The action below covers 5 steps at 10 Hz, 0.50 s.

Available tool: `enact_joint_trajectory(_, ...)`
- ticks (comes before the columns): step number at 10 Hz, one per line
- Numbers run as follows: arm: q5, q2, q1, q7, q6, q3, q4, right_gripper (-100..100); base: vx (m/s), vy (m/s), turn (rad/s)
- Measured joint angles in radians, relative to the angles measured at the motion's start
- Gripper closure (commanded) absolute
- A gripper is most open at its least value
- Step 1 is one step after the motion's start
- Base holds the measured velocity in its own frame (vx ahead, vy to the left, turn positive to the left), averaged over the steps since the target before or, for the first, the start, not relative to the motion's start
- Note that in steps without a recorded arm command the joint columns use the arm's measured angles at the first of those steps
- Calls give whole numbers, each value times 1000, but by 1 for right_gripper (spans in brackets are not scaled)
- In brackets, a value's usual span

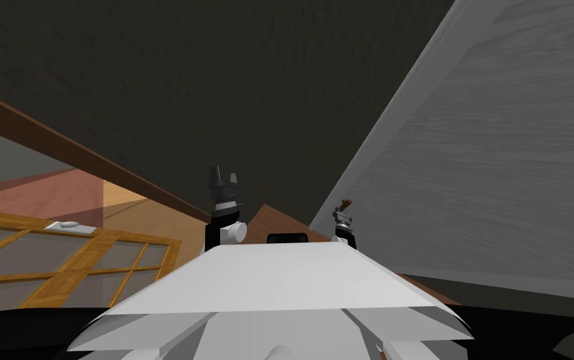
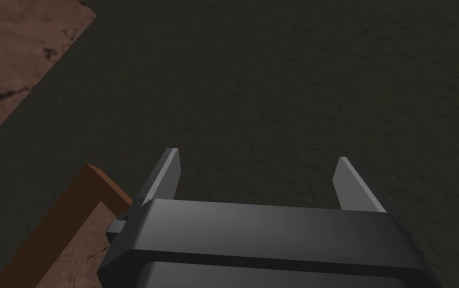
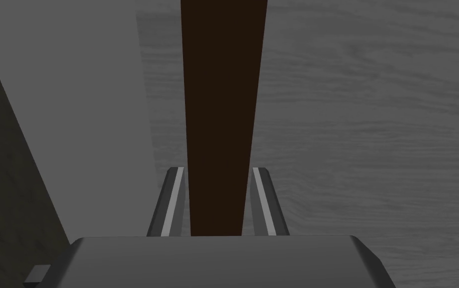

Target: Pull the door open

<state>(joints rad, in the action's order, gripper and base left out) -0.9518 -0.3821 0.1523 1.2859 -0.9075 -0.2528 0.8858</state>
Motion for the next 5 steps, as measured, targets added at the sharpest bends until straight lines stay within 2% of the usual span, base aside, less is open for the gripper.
enact_joint_trajectory(2,0,0,0,0,0,-1,0,100,0,0,0)
enact_joint_trajectory(5,7,-11,4,8,-3,-11,15,100,-157,-2,70)
